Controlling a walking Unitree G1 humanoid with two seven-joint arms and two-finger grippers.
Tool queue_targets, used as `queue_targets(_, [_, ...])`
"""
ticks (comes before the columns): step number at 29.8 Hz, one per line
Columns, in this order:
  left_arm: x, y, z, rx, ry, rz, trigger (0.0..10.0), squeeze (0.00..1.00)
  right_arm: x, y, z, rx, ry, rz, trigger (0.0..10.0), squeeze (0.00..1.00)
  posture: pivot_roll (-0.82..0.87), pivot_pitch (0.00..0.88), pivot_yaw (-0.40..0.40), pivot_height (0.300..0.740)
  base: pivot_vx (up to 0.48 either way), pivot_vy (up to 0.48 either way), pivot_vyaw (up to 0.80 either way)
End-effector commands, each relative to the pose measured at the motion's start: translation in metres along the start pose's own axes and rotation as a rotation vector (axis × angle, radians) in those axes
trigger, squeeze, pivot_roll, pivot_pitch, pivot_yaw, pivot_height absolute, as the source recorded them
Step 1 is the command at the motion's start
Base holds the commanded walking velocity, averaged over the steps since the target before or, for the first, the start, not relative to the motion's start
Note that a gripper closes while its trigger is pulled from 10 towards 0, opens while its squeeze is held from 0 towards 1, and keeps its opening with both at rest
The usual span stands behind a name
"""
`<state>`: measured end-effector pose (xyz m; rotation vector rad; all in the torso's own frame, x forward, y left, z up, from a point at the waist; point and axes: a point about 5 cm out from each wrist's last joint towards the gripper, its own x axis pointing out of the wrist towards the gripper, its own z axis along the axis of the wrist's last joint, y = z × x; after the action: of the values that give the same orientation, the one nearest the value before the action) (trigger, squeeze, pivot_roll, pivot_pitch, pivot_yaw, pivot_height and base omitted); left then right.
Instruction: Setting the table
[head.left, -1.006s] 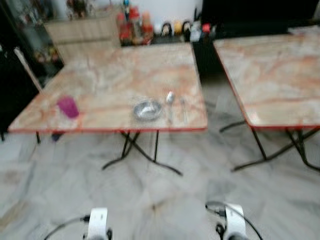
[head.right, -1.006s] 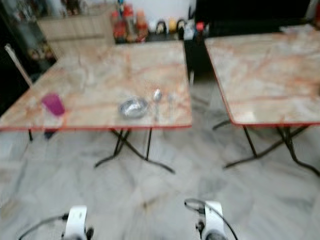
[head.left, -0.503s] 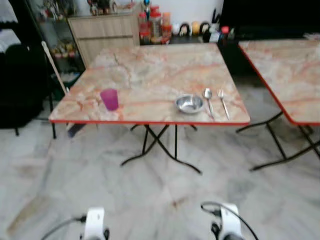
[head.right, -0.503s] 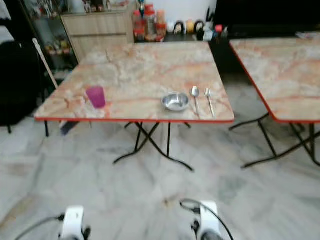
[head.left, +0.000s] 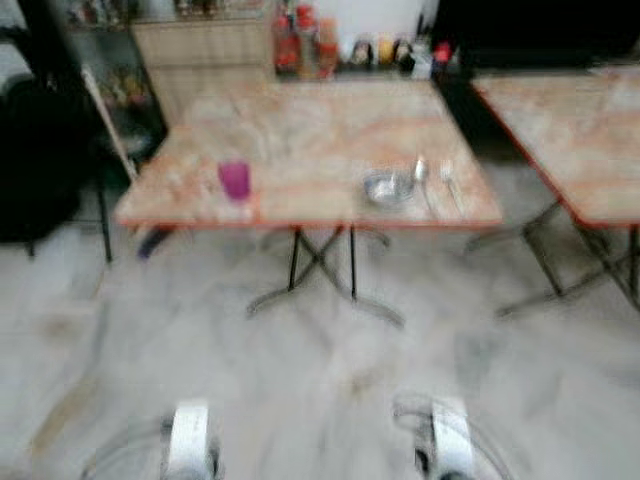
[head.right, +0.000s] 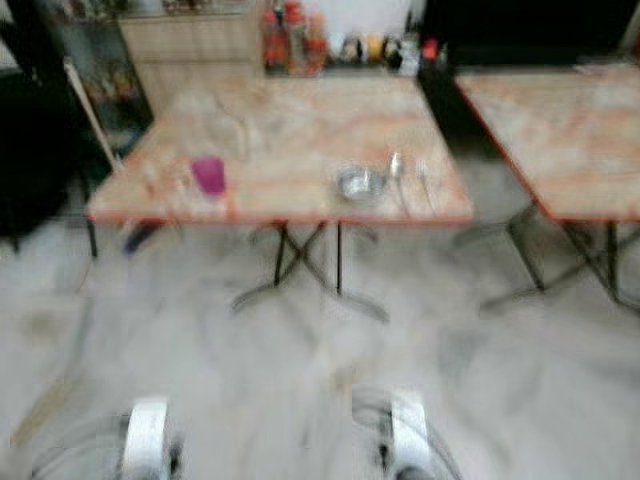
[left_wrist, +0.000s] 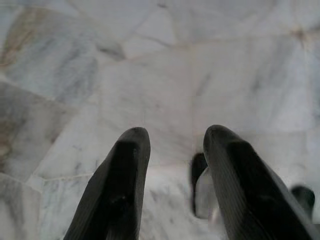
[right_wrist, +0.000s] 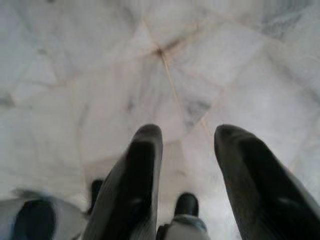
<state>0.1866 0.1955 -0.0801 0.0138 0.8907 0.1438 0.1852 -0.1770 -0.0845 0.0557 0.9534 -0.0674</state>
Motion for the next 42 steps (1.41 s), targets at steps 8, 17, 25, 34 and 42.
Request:
queue_targets(8, [0.001,0.008,0.005,-0.001,-0.013,0.017,10.0,0.00,0.001,0.012,0.006,-0.013,-0.024,0.036,10.0,0.00,0.08,0.000,0.071,0.740,0.374,0.000,0.05])
queue_targets(17, [0.001,0.007,0.004,-0.010,-0.007,0.017,10.0,0.00,0.001,0.010,0.006,0.021,-0.029,0.023,10.0,0.00,0.09,0.000,0.066,0.740,0.372,0.000,0.24])
queue_targets(25, [0.001,0.006,0.002,-0.011,0.003,0.013,10.0,0.00,0.002,0.010,0.014,0.034,-0.067,0.033,10.0,0.00,0.08,0.000,0.064,0.740,0.362,0.000,0.00])
queue_targets(34, [-0.001,0.003,-0.006,0.012,0.033,0.001,10.0,0.00,0.001,0.004,0.020,0.025,-0.126,0.028,10.0,0.00,0.08,0.000,0.056,0.740,0.068,0.000,0.00])
queue_targets(42, [-0.004,0.005,-0.020,0.006,0.072,0.010,10.0,0.00,-0.003,0.000,0.028,-0.058,-0.241,0.110,10.0,0.00,0.06,0.000,0.048,0.740,0.000,0.000,0.00])
